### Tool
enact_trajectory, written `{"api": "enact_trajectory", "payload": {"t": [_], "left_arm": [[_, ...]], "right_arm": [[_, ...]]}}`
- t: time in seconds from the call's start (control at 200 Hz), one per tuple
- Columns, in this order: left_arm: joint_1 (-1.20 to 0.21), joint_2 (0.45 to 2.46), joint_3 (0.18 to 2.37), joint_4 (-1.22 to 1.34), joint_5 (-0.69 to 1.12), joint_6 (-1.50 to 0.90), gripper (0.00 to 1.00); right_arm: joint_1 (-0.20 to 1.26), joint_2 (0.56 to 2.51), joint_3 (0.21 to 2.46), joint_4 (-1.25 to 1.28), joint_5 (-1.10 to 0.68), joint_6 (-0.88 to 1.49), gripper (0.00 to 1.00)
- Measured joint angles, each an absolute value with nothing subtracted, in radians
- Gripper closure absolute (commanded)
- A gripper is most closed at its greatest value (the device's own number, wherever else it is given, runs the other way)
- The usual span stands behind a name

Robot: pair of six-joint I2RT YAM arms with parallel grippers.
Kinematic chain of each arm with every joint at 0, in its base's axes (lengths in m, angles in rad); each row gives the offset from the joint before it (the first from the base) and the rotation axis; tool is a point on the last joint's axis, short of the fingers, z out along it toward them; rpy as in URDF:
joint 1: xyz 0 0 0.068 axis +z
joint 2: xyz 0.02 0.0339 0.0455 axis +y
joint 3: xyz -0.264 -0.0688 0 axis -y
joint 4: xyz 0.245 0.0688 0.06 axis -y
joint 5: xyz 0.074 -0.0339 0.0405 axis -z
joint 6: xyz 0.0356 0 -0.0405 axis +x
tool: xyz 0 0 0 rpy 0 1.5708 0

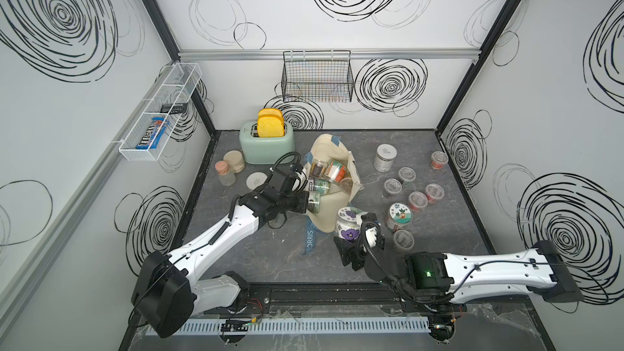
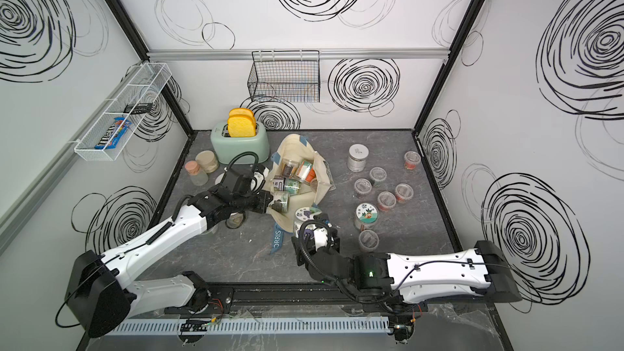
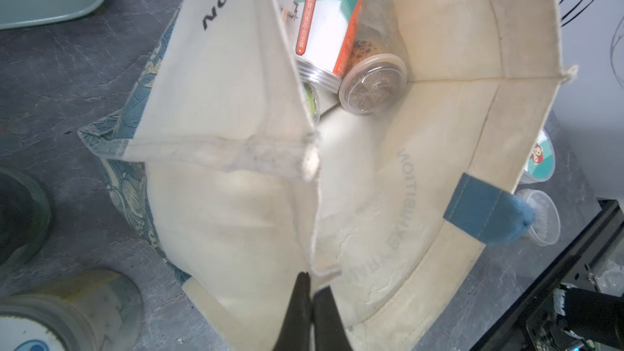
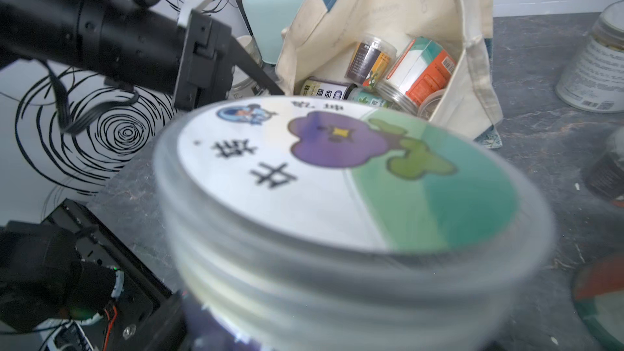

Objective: Take out the seed jars from the canvas bag
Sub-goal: Pick up the seed jar from the canvas bag, then place the seed jar at the center of the board.

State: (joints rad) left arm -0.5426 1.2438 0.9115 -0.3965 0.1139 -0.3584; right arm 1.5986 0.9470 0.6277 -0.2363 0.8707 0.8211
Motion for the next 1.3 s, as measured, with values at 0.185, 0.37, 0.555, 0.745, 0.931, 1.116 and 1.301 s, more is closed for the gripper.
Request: {"api": "enact_trajectory", "payload": {"t": [0.185,0.37,0.555,0.745,0.931,1.116,1.301], "left_arm": [[-0.530,1.257,0.931,-0.408,0.115,-0.347,0.95],[-0.524,1.261,0.941,-0.419,0.116,-0.342,0.95],[-0.522,1.272,0.952,-0.422,0.116,-0.340,0.95],[-0.522,1.279,0.963,-0.434,0.115,-0.340,0.95],[-0.522,1.282,0.965,-0.437,0.115,-0.340,0.95],[-0.522,1.283,0.968,-0.439,0.115,-0.340,0.95],[-0.522,1.283,0.968,-0.440,0.114,-0.340,0.95]], "right_arm": [[1.673,0.968,0.539,-0.363,1.002,1.020,0.33],[1.663,1.000,0.432,-0.473,1.098,1.247,0.33],[1.584,1.045,0.329,-0.475,1.140,1.361,0.33],[1.464,1.057,0.222,-0.266,1.139,1.265,0.33],[1.375,1.084,0.166,-0.056,1.126,1.115,0.33],[1.361,1.221,0.218,-0.006,1.106,1.076,0.33],[1.362,1.423,0.329,-0.011,1.093,1.111,0.30]]}}
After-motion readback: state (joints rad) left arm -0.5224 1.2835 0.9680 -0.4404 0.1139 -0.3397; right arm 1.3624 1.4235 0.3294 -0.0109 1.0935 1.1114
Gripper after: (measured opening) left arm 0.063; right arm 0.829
